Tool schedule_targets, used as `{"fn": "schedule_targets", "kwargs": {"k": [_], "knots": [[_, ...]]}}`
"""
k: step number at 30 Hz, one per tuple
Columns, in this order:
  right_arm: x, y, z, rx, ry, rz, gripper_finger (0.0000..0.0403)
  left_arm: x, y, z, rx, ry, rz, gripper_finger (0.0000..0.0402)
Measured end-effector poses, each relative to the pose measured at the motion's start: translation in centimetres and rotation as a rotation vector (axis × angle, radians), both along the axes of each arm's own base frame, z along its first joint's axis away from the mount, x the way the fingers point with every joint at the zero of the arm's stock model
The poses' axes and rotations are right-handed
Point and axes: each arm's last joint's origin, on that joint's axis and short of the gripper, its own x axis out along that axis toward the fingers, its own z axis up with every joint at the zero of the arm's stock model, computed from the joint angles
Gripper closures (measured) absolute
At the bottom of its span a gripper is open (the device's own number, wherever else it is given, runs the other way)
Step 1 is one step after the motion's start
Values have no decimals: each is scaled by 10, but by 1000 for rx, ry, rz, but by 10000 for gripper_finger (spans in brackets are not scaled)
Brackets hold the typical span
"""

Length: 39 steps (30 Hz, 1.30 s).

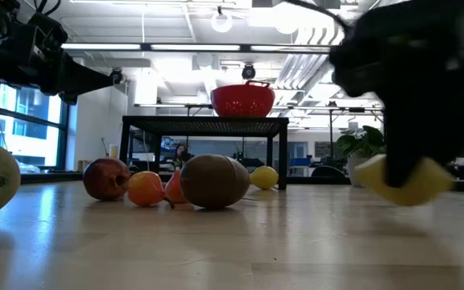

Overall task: Pick & Place Fruit
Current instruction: Put the bottom lemon into the colander on the shelf

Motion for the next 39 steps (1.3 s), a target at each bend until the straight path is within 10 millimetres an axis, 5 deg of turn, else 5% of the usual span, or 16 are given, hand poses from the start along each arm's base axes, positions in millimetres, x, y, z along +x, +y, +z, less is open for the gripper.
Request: {"fn": "schedule_targets", "kwargs": {"k": [11,17,32,39], "knots": [[44,-58,9,-34,-189,182,193,0,0,0,0,0,0,402],[55,-95,30,-42,-301,241,199,0,0,0,0,0,0,402],[30,-173,134,-333,-673,165,189,0,0,0,21,8,2,402],[27,-211,155,-561,-780,97,200,1,0,-1,26,16,9,402]]}}
